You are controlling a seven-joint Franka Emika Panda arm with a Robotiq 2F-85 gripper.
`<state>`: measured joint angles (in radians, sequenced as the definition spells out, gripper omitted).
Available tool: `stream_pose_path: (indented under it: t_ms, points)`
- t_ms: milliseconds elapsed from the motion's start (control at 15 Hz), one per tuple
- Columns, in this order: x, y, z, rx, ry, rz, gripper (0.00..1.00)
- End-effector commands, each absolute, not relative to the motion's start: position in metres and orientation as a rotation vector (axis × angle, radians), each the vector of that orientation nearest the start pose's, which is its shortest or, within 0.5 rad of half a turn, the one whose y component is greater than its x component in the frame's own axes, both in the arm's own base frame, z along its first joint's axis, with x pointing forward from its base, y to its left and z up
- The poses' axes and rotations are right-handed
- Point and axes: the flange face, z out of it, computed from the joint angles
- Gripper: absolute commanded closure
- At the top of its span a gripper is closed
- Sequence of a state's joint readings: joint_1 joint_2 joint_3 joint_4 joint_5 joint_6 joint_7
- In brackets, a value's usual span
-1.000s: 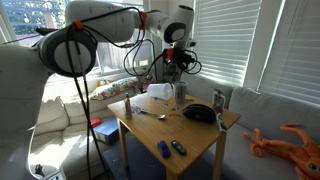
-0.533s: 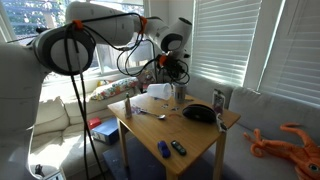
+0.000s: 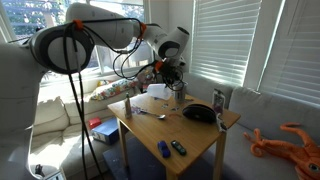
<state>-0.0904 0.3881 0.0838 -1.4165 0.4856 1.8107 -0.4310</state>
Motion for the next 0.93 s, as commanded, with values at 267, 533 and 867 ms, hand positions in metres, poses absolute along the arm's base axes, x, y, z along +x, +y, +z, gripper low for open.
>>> stream_pose_path:
  t_ms: [267, 533, 867]
  points:
    - [0.669, 0.033, 0.478, -2.568, -0.474, -0.199, 0.24]
    - [0.669, 0.032, 0.47, -2.555, -0.512, -0.216, 0.55]
    - [0.665, 0.034, 0.49, -2.539, -0.55, -0.23, 0.9]
